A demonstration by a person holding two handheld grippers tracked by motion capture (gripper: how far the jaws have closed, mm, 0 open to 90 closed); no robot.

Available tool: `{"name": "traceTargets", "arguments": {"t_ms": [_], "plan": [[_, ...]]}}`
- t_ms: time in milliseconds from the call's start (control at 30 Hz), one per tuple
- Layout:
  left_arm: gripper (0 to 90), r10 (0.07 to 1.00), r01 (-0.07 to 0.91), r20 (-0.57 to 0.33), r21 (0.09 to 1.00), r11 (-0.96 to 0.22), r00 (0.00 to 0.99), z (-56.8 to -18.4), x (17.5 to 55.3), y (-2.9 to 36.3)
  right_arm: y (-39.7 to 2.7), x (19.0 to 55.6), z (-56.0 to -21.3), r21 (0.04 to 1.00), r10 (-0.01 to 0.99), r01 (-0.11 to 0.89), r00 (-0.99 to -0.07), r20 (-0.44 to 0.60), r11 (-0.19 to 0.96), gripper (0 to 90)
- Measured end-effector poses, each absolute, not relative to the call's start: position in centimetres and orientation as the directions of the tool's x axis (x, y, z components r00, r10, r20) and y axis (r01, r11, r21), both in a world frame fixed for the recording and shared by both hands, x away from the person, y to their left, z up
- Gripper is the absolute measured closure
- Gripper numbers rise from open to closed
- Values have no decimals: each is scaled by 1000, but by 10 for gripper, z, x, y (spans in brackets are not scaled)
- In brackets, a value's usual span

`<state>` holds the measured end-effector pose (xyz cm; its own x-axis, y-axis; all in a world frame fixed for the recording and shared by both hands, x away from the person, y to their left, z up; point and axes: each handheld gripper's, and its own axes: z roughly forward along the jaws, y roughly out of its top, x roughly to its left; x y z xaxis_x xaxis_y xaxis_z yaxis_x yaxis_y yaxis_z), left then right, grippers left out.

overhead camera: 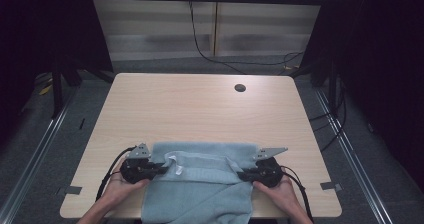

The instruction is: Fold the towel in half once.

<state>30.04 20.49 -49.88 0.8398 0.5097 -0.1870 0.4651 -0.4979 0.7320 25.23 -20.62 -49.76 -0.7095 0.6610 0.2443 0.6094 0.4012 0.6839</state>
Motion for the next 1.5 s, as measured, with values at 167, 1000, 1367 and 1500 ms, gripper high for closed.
{"name": "traceTargets", "arguments": {"t_ms": [167,1000,1367,1500], "plan": [[827,571,492,-174,734,-468,803,-502,340,201,-210,289,-499,689,706,622,-671,226,371,850],[826,744,575,-166,748,-332,647,-508,457,187,-201,420,-502,690,838,677,-512,191,257,849],[832,703,569,-284,796,-207,652,-483,447,195,-222,400,-487,745,819,637,-525,233,197,850],[834,677,493,-252,849,-187,691,-447,434,201,-230,395,-458,801,806,578,-542,237,153,849]]}}
